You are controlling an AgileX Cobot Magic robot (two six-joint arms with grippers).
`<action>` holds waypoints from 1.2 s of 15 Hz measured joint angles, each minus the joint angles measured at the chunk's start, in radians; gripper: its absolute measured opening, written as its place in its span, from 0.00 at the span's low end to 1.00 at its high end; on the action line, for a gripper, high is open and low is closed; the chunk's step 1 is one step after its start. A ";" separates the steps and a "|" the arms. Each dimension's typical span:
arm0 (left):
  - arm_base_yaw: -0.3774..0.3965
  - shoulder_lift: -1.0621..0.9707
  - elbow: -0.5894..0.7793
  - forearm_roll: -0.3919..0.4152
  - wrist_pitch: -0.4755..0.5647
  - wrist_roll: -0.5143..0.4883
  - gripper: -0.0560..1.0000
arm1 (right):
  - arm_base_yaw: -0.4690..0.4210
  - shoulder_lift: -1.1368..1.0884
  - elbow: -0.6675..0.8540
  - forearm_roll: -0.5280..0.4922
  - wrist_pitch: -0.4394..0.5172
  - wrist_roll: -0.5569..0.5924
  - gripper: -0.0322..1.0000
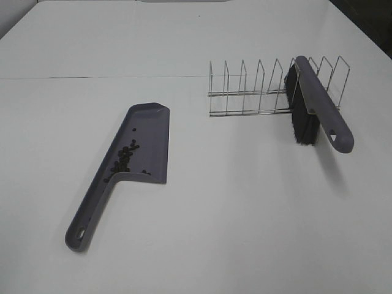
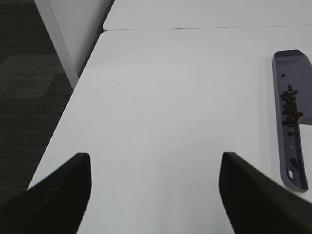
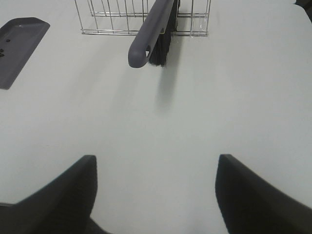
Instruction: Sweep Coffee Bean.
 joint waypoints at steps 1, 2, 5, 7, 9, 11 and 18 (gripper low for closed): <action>0.000 0.000 0.000 -0.006 0.000 0.009 0.67 | 0.000 0.000 0.000 0.000 0.000 0.000 0.61; 0.000 0.000 0.000 -0.012 0.000 0.013 0.67 | 0.000 0.000 0.000 0.000 0.000 0.000 0.61; 0.000 0.000 0.000 -0.012 -0.001 0.013 0.67 | 0.000 0.000 0.000 0.000 0.000 0.000 0.61; -0.008 0.000 0.000 -0.018 -0.002 0.013 0.67 | 0.000 0.000 0.000 0.000 0.000 0.000 0.61; -0.031 0.000 0.000 -0.024 -0.002 0.013 0.67 | 0.000 0.000 0.000 0.000 0.000 0.000 0.61; -0.033 0.000 0.000 -0.042 -0.002 0.013 0.67 | 0.000 0.000 0.000 0.000 0.000 0.000 0.61; -0.033 0.000 0.000 -0.045 -0.003 0.014 0.67 | 0.000 0.000 0.000 0.000 0.000 0.000 0.61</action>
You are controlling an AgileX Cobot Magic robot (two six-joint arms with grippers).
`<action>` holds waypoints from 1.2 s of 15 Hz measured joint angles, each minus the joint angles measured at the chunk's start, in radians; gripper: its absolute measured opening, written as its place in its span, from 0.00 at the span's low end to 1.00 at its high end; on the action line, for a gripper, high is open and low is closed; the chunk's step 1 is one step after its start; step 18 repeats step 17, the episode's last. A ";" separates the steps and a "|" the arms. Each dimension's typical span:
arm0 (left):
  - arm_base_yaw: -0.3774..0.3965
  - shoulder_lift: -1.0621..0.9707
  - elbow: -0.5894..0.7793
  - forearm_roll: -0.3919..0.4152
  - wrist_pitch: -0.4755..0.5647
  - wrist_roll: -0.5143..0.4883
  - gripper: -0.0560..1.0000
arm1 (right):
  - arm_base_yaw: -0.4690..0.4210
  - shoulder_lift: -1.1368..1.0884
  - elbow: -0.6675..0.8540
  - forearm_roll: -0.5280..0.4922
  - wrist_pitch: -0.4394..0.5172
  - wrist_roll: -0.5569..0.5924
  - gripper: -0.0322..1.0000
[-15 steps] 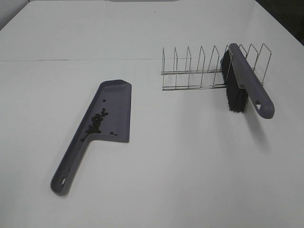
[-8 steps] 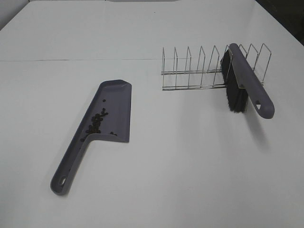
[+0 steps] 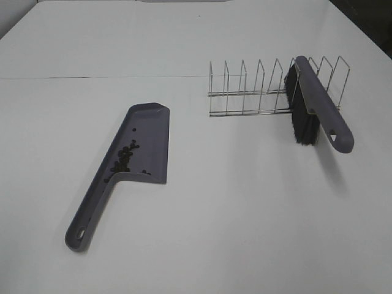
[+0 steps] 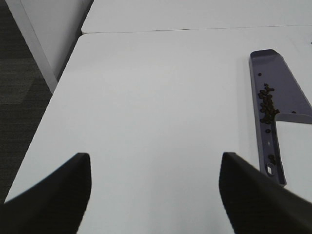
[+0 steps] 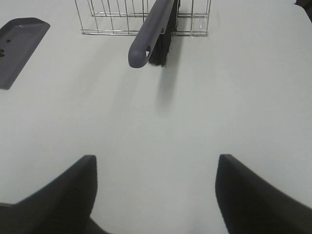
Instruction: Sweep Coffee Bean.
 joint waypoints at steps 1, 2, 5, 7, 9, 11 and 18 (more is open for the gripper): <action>0.000 0.000 0.000 0.000 0.000 0.000 0.67 | 0.000 0.000 0.000 0.000 0.000 0.000 0.61; 0.000 0.000 0.000 0.000 0.000 0.000 0.67 | 0.000 0.000 0.000 0.000 0.000 0.000 0.61; 0.000 0.000 0.000 0.000 0.000 0.000 0.67 | 0.000 0.000 0.000 0.001 0.000 0.000 0.61; 0.000 0.000 0.000 0.000 0.000 0.000 0.67 | 0.000 0.000 0.000 0.001 0.000 0.000 0.61; 0.000 0.000 0.000 0.000 0.000 0.000 0.67 | 0.000 0.000 0.000 0.001 0.000 0.000 0.61; 0.000 0.000 0.000 0.000 0.000 0.000 0.67 | 0.000 0.000 0.000 0.001 0.000 0.000 0.61; 0.000 0.000 0.000 0.000 0.000 0.000 0.67 | 0.000 0.000 0.000 0.001 0.000 0.000 0.61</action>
